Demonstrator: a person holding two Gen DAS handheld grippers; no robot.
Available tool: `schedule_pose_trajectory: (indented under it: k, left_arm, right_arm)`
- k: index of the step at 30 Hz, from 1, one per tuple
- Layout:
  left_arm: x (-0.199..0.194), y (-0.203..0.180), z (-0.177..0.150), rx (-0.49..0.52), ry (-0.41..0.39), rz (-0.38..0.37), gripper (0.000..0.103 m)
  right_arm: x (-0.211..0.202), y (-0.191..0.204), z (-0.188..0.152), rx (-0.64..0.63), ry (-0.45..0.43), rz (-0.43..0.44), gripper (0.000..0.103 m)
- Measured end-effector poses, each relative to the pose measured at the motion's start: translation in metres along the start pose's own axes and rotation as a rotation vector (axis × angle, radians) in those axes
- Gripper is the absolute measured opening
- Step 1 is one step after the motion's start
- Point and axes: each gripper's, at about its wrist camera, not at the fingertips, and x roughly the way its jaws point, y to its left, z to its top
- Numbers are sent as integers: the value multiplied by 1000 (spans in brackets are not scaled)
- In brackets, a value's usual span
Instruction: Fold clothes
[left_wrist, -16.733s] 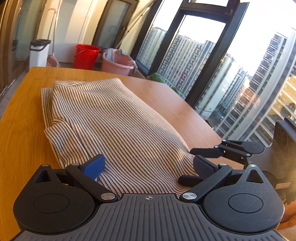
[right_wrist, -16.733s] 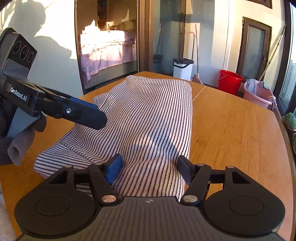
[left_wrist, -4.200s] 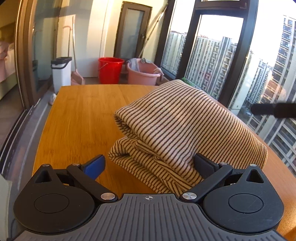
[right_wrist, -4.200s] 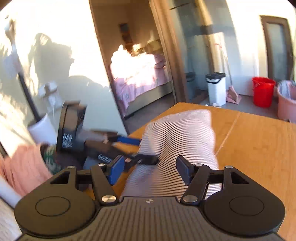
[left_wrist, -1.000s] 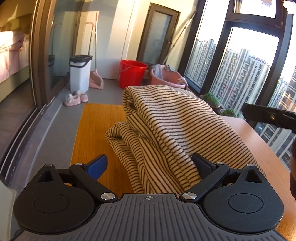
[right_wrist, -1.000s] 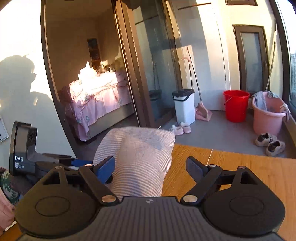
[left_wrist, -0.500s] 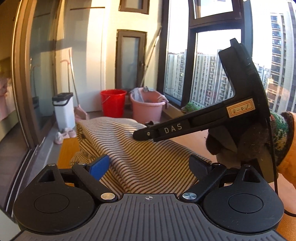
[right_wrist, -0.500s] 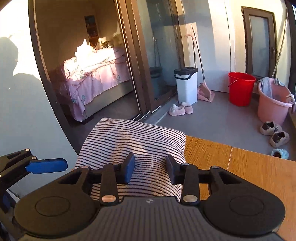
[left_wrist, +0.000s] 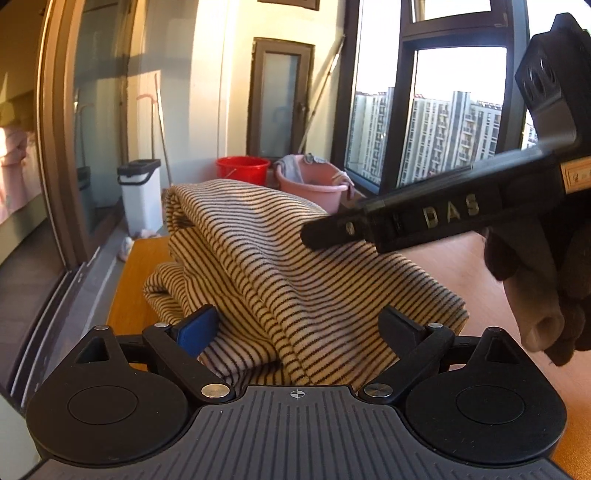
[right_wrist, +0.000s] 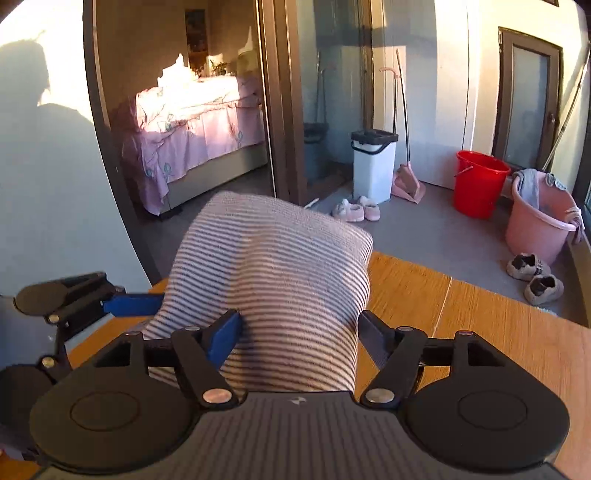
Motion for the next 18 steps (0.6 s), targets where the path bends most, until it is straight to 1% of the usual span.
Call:
schedule_pose_trajectory:
  k: [1, 2, 3, 4, 6, 7, 8, 9, 10, 11, 13, 15, 16, 17, 18]
  left_arm:
    - [0, 0, 0, 3, 0, 1, 98]
    - [0, -1, 0, 5, 0, 1, 98]
    - [0, 0, 0, 5, 1, 0, 98]
    - [0, 0, 0, 5, 1, -1, 98]
    - [-1, 1, 0, 3, 1, -4, 98]
    - [0, 2, 0, 1, 1, -7, 98]
    - [0, 3, 0, -1, 1, -9, 98]
    - [0, 4, -1, -6, 2, -8, 98]
    - [0, 5, -1, -10, 5, -10, 98]
    - [0, 6, -1, -14, 6, -14, 99]
    - [0, 8, -1, -20, 5, -20, 100]
    - [0, 9, -1, -24, 5, -21, 100]
    - [1, 9, -1, -26, 4, -21, 101]
    - [1, 9, -1, -28, 4, -21, 101]
    - [1, 10, -1, -29, 5, -20, 101]
  right_arm:
    - [-2, 3, 8, -13, -34, -7, 65]
    - [-3, 6, 16, -26, -67, -15, 56]
    - [-5, 9, 23, -38, -101, -22, 50]
    - [-3, 10, 31, -31, -121, -14, 49]
    - [11, 12, 48, -10, -133, 33, 49]
    - [25, 14, 54, -21, -108, 28, 49]
    - [46, 16, 54, -39, -18, 16, 51]
    - [68, 18, 53, -57, 79, 4, 56]
    - [86, 20, 44, -71, 143, -29, 57]
    - [92, 20, 38, -84, 141, -57, 59]
    - [83, 13, 36, -32, 108, -34, 60]
    - [62, 6, 37, 0, 62, -16, 60]
    - [51, 4, 37, 3, 34, -23, 60]
    - [37, 1, 34, 11, -5, -39, 62]
    - [22, -2, 30, 20, -45, -56, 68]
